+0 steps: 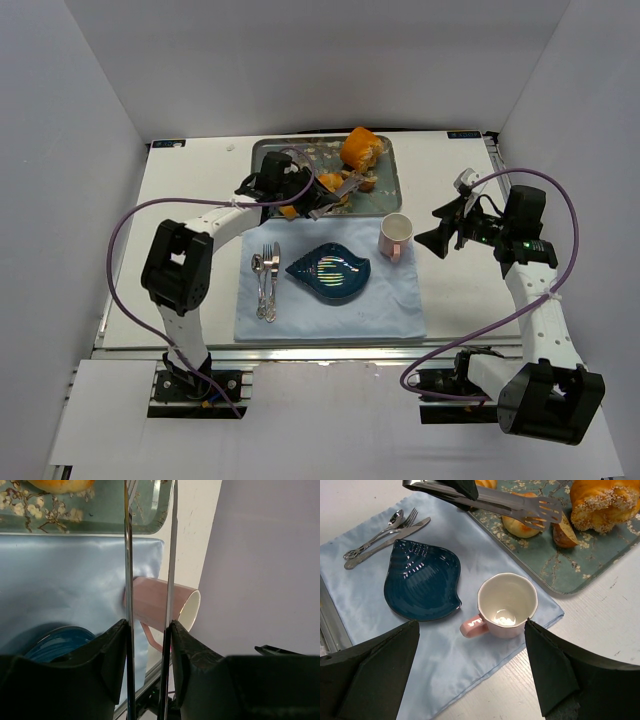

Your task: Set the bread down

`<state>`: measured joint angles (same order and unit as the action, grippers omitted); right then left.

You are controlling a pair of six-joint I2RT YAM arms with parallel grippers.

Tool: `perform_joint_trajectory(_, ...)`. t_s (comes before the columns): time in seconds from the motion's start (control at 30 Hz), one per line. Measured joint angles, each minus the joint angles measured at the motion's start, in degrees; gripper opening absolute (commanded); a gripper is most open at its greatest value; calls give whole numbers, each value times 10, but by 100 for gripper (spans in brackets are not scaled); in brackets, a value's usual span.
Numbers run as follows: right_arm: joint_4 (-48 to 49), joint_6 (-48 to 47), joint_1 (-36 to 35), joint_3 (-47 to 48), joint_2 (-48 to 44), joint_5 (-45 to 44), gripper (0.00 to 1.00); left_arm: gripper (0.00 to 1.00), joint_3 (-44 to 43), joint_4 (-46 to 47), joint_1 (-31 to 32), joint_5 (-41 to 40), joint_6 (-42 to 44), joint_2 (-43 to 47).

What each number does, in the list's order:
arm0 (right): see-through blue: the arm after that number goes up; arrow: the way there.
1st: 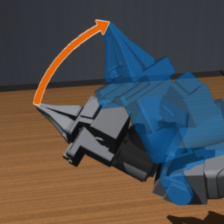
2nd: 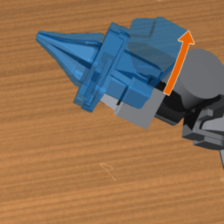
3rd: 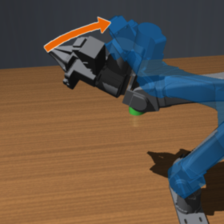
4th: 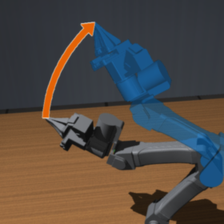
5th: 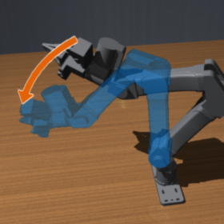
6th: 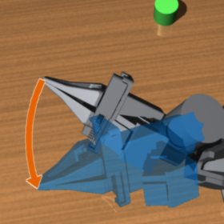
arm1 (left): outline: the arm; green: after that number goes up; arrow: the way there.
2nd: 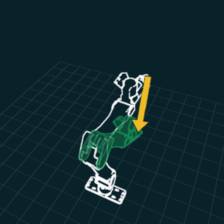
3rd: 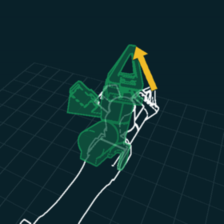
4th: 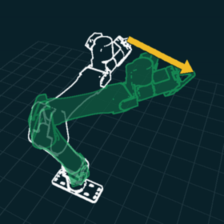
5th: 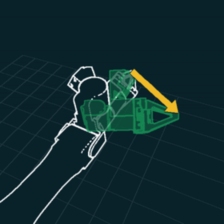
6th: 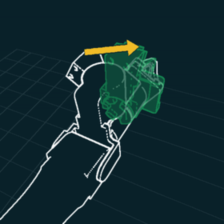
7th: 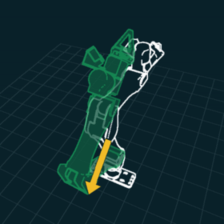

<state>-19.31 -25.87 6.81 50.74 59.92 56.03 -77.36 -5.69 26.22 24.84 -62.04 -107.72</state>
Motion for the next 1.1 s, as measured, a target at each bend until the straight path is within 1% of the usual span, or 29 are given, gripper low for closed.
perform_joint_trajectory(0.23,2,0,3,0,0,3,89,51,-11,2,0,0,-12,-18)
perform_joint_trajectory(0.53,3,0,7,-16,-1,8,90,51,-34,-3,0,0,-21,-54)
perform_joint_trajectory(1.0,7,0,14,-36,-16,16,89,51,-46,8,0,3,-38,-55)
perform_joint_trajectory(1.1,7,1,14,-37,-16,17,89,48,-46,12,0,7,-41,-55)
